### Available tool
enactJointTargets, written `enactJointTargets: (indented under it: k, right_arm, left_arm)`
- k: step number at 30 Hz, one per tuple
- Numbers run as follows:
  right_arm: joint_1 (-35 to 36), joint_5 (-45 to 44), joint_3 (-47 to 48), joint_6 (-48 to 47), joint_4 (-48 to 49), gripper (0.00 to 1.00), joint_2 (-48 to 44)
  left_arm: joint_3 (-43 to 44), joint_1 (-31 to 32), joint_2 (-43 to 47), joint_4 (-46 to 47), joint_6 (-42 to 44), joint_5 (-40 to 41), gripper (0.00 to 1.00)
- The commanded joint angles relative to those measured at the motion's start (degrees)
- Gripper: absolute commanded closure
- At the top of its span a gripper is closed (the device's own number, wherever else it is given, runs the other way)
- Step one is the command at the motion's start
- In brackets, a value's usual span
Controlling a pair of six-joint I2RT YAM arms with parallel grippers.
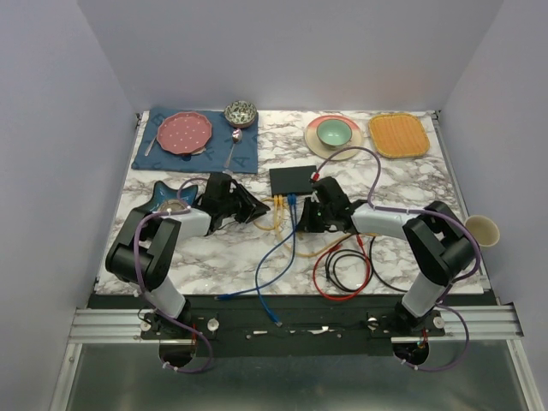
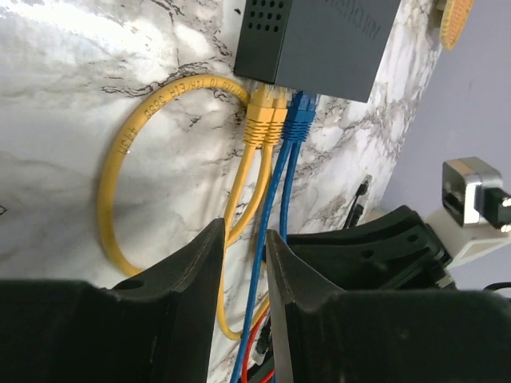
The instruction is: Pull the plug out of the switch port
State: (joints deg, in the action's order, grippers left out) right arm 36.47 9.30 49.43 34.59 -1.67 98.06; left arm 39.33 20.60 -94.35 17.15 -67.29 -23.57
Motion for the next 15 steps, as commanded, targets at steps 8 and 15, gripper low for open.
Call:
enactJointTargets:
  k: [8, 15]
  right_arm:
    - [8.26, 12.92, -1.35, -8.83, -12.47, 0.99, 0.38]
    - [10.02, 20.66, -1.18, -14.10, -12.92, 0.99, -1.47]
  left_arm:
    - [1.27, -1.79, 4.43, -7.39, 3.13, 4.76, 0.54]
    - [2.24, -2.06, 3.73, -7.74, 3.22, 5.03, 0.52]
